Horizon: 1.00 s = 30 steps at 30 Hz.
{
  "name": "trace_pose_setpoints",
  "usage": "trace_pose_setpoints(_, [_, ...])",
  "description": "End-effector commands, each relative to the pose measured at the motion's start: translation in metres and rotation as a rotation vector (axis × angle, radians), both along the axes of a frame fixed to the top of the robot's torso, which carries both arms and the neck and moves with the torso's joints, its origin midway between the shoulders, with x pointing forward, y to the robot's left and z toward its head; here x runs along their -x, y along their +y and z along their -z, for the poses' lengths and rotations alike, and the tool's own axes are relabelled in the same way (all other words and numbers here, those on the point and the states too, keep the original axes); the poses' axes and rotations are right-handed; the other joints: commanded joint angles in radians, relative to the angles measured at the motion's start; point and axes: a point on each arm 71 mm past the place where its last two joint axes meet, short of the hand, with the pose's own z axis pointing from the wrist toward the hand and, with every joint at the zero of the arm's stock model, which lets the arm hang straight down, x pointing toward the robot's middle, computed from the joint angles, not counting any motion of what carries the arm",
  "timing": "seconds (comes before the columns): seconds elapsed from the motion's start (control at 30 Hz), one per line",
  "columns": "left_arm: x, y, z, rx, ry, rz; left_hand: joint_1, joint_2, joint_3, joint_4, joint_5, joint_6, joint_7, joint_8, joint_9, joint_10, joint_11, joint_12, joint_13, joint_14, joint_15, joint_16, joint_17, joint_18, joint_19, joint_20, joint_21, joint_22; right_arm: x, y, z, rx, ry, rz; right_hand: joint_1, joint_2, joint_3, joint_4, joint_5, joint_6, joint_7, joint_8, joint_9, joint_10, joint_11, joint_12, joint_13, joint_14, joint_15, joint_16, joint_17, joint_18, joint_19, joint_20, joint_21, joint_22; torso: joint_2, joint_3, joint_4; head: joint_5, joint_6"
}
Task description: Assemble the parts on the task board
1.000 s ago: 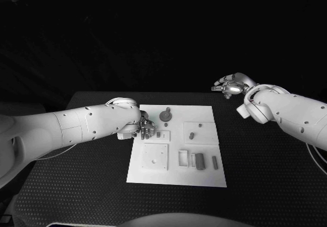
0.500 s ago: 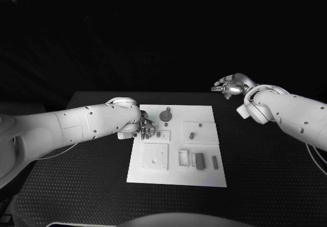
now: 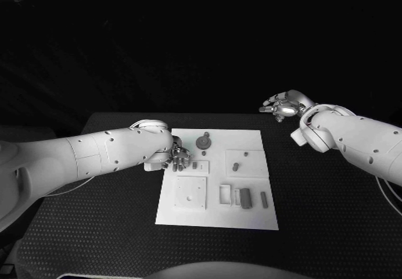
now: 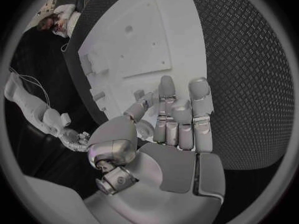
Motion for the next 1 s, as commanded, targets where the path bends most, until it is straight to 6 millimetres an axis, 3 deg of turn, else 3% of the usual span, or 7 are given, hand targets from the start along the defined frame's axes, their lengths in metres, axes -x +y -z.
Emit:
trace_pose_setpoints(0.03, [0.0064,-0.0009,0.0096,-0.023,0.047,0.027,-0.001,0.009,0.108,0.033,0.004,0.056,0.002,0.005,0.002,0.051,-0.035,0.004,0.001,0.003,-0.015,0.004,-0.001,0.006,0.0,-0.009,0.005,0.023,0.0004,0.0012,0.0005,-0.001,0.005,-0.014,-0.003,0.004,0.001,-0.001,0.002,-0.002,0.042,0.006,-0.001,-0.007,-0.001,0.005,-0.001,-0.007,-0.001,-0.005,-0.001,0.011,-0.001,0.004,-0.003,0.003,0.0,-0.0003,0.0002,0.0,-0.002])
trace_pose_setpoints(0.73, [0.0076,-0.002,0.0106,-0.039,0.07,0.027,-0.014,0.018,0.105,0.034,-0.004,0.057,0.001,0.007,0.008,0.052,-0.037,0.009,0.004,0.007,-0.016,0.006,-0.003,0.005,0.002,-0.008,0.01,0.022,0.0007,0.001,0.0004,-0.001,0.005,-0.014,-0.003,0.004,0.001,-0.001,0.002,-0.002,0.042,0.007,-0.002,-0.008,-0.001,0.006,-0.003,-0.007,0.0,-0.005,-0.001,0.011,-0.001,0.005,-0.004,0.004,0.0,0.0008,0.0001,-0.001,-0.004])
trace_pose_setpoints(0.9, [0.0075,-0.0016,0.0107,-0.032,0.072,0.018,-0.047,0.028,0.092,0.04,-0.03,0.058,0.001,0.006,0.014,0.05,-0.037,0.013,0.004,0.007,-0.016,0.007,-0.005,0.004,0.001,-0.007,0.01,0.02,0.0007,0.0011,0.0004,-0.001,0.005,-0.014,-0.003,0.004,0.001,-0.001,0.002,-0.002,0.042,0.007,-0.002,-0.008,-0.001,0.006,-0.003,-0.007,0.0,-0.005,-0.001,0.011,-0.001,0.005,-0.004,0.004,0.0,0.0006,-0.0003,0.0,-0.002])
trace_pose_setpoints(1.0, [0.0067,-0.001,0.01,-0.025,0.058,0.007,-0.081,0.02,0.064,0.048,-0.076,0.054,0.002,0.002,0.017,0.046,-0.036,0.013,0.002,0.003,-0.015,0.004,-0.009,0.005,-0.001,-0.006,0.005,0.017,0.0007,0.0011,0.0004,-0.001,0.005,-0.014,-0.003,0.004,0.001,-0.001,0.002,-0.002,0.042,0.007,-0.002,-0.008,-0.001,0.006,-0.003,-0.007,0.0,-0.005,-0.001,0.011,-0.001,0.005,-0.004,0.004,0.0,0.0003,-0.0007,0.0,-0.002])
